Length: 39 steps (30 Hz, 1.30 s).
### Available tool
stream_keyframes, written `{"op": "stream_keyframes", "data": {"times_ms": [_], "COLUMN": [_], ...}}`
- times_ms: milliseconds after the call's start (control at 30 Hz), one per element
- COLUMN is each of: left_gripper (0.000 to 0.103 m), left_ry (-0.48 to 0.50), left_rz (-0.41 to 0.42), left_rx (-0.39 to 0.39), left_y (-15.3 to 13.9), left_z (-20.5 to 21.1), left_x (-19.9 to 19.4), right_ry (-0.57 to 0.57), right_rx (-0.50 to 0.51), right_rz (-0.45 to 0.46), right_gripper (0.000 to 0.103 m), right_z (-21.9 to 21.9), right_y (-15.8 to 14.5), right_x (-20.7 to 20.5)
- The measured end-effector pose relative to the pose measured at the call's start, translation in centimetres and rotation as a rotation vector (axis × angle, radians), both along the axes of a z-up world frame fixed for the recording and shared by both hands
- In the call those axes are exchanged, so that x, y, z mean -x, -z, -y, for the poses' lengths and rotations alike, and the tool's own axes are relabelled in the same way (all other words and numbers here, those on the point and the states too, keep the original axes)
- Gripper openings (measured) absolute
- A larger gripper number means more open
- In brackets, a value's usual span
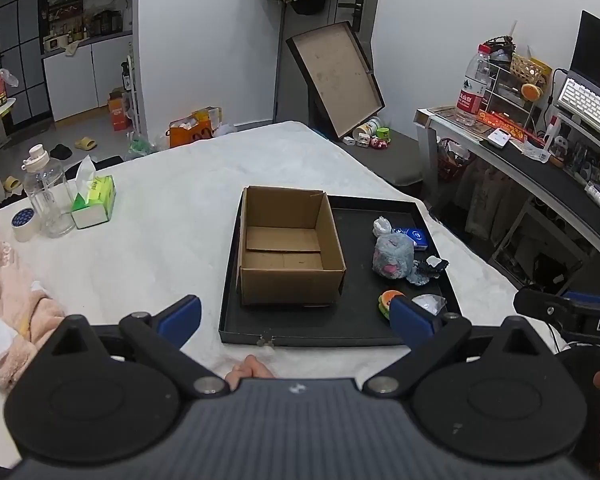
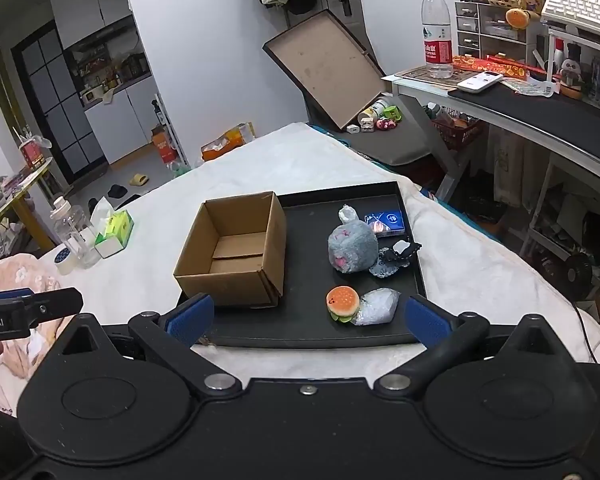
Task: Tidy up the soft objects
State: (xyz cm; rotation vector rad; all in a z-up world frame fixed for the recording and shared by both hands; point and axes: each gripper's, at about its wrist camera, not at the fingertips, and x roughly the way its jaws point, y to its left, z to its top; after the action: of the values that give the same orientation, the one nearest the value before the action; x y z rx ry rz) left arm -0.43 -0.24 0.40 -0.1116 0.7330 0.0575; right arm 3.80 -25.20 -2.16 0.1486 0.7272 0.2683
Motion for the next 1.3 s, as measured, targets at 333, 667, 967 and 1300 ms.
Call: {"op": "stream_keyframes", "data": {"times_ms": [333,667,967,1300], "left_gripper": [0.100,0.100,0.100,0.100], "left_ry": [-0.003,-0.011,-0.016,-0.017], "left_rz": [0.002,0.009,0.012,0.014], "left_rx": [0.003,0.017,0.019,0.019], "left_y": [-0.3,-0.6,-0.6,-0.8], "left_z": [0.1,-0.4,-0.8,-1.0], "left_x": [0.1,0.2,0.4,0.4], "right_ry": [-0.010,-0.016,-0.024,-0.028], "right_rx": [0.003,0.007,0.009,0.010], "right_rz": [0.001,0.005,0.006,0.007], "right_gripper": [0.103,0.103,0.103,0.103], "right_z": [-0.1,-0.4,-0.6,-0.6], "right_y": [-0.3,-0.4,-0.7,-0.8], "right_x": [0.0,0.2,0.2,0.1]}}
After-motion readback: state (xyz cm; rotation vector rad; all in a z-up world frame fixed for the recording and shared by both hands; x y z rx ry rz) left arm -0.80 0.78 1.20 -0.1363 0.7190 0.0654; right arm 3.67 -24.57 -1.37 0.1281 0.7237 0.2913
